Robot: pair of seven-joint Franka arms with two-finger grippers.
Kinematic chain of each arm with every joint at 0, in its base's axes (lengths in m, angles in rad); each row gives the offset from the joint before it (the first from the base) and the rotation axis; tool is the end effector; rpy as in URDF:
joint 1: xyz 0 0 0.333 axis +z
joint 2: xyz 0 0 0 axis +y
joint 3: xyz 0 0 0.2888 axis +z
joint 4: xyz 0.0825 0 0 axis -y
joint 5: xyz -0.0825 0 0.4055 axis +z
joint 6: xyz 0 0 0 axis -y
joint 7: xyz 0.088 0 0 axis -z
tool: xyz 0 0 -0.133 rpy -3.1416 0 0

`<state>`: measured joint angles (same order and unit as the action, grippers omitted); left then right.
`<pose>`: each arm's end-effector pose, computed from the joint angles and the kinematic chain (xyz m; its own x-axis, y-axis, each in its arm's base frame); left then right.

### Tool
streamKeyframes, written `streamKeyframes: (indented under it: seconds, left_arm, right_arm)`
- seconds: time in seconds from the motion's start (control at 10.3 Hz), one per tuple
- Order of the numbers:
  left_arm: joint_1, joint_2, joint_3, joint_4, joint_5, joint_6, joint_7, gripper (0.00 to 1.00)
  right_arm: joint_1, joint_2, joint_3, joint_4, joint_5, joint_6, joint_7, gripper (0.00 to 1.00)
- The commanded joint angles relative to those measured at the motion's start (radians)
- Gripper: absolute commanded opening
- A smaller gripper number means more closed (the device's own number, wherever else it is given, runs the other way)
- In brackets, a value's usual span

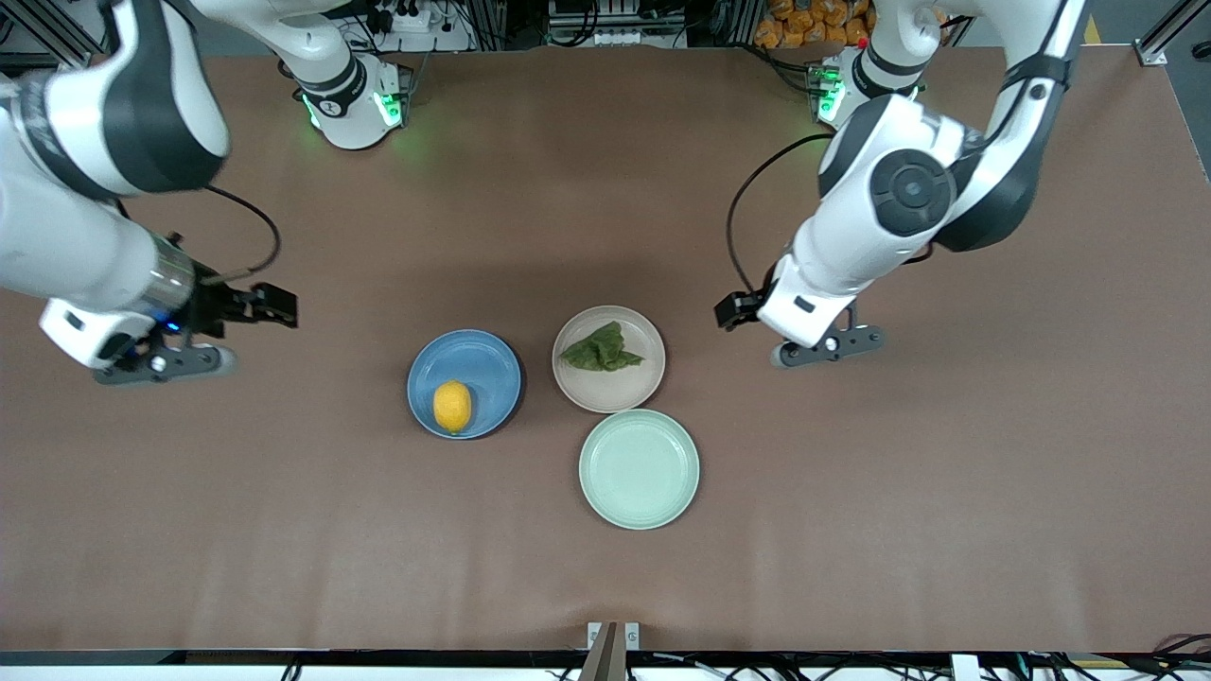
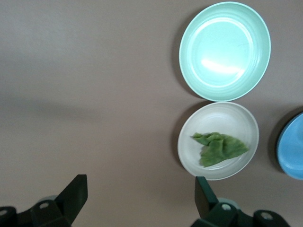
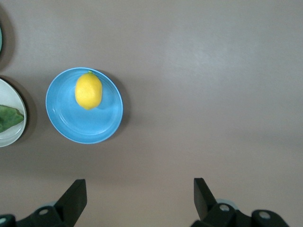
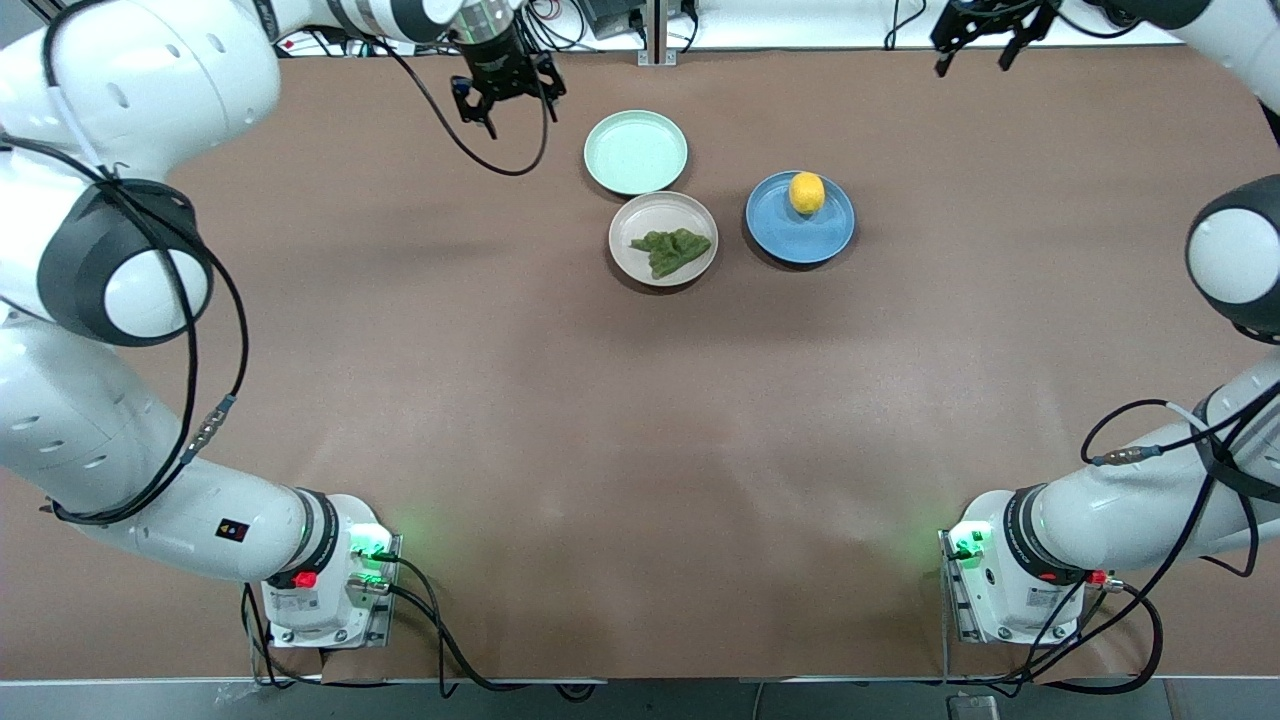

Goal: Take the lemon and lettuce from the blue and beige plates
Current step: 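Lower the right gripper onto the lemon while the left gripper lowers onto lettuce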

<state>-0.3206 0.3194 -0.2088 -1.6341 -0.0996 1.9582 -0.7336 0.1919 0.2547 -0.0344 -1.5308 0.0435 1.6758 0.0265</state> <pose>0.5740 -0.3348 0.3790 0.9651 0.2422 -0.1000 0.2534 -0.9597 0.1213 0.6303 0.1072 0.4442 0.9860 0.1253 -0.1102 0.1226 -0.9920 -0.0309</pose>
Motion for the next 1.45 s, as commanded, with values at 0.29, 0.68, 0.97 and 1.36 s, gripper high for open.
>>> streamKeyframes:
  seconds: [0.29, 0.68, 0.97, 1.36]
  left_arm:
    - [-0.112, 0.173, 0.006, 0.069, 0.106, 0.125, -0.323, 1.0]
    - [-0.199, 0.295, 0.012, 0.158, 0.179, 0.151, -0.504, 1.0]
    - [-0.238, 0.365, 0.015, 0.171, 0.179, 0.278, -0.536, 1.0]
    - [-0.31, 0.446, 0.035, 0.171, 0.179, 0.448, -0.659, 1.0]
  right_arm:
    - [0.087, 0.139, -0.006, 0.014, 0.013, 0.148, 0.127, 1.0]
    - [0.124, 0.239, -0.004, -0.017, 0.013, 0.303, 0.18, 1.0]
    - [0.147, 0.317, -0.004, -0.028, 0.015, 0.401, 0.213, 1.0]
    - [0.176, 0.357, -0.004, -0.114, 0.107, 0.559, 0.214, 1.0]
